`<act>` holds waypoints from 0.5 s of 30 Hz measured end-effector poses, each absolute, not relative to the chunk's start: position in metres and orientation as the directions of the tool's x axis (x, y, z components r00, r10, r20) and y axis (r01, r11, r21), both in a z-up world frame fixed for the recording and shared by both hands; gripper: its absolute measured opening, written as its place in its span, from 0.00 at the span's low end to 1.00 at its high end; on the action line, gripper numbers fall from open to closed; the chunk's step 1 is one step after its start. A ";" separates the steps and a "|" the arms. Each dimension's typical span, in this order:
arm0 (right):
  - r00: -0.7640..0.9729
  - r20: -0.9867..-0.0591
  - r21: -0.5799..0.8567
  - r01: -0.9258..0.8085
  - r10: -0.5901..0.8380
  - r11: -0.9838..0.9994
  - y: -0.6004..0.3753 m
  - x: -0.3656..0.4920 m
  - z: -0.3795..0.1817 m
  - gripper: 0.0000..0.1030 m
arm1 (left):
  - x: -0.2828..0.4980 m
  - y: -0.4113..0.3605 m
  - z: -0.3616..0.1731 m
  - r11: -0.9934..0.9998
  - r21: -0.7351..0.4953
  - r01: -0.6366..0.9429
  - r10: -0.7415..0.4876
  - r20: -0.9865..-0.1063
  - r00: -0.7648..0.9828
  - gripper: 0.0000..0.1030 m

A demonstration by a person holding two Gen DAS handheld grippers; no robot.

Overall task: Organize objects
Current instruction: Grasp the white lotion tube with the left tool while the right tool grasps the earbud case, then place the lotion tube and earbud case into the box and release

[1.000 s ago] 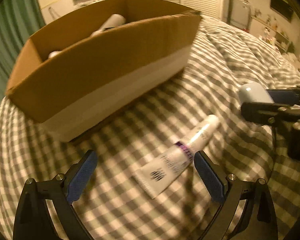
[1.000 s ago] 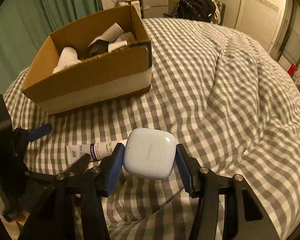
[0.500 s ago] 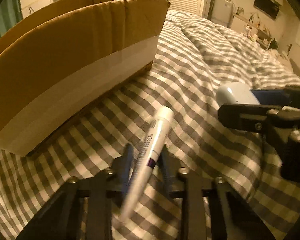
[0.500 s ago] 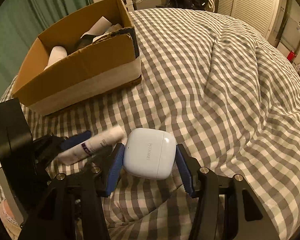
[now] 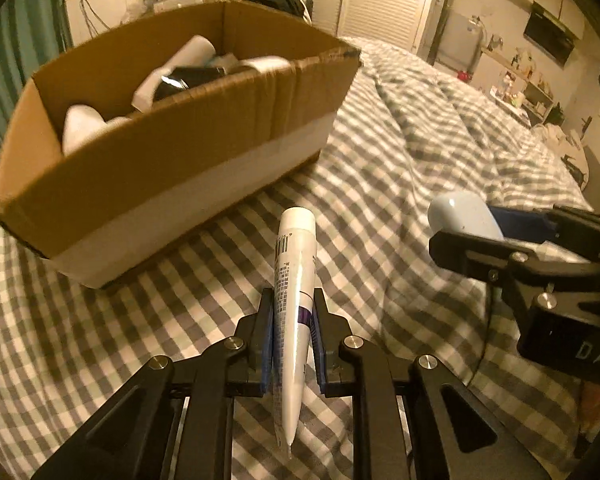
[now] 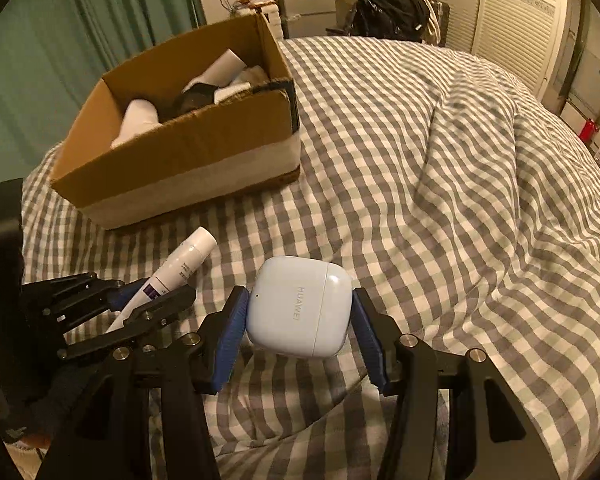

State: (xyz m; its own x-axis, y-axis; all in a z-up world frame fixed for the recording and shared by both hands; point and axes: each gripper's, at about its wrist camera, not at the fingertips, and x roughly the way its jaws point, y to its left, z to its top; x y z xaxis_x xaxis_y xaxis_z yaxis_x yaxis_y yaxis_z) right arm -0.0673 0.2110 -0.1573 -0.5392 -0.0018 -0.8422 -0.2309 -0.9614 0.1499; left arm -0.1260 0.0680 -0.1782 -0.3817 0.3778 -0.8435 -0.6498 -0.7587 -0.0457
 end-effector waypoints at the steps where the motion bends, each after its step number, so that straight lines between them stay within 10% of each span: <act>1: -0.547 -0.837 0.156 -0.226 -0.007 -0.962 0.211 -0.066 -0.155 0.50 | -0.125 0.067 -0.175 -0.762 -0.042 -0.646 0.377 -0.840 -0.391 0.16; 15: -0.710 -0.702 0.201 -0.139 -0.044 -0.970 0.203 -0.052 -0.076 0.50 | -0.121 0.039 -0.082 -0.821 -0.035 -0.570 0.412 -0.728 -0.548 0.16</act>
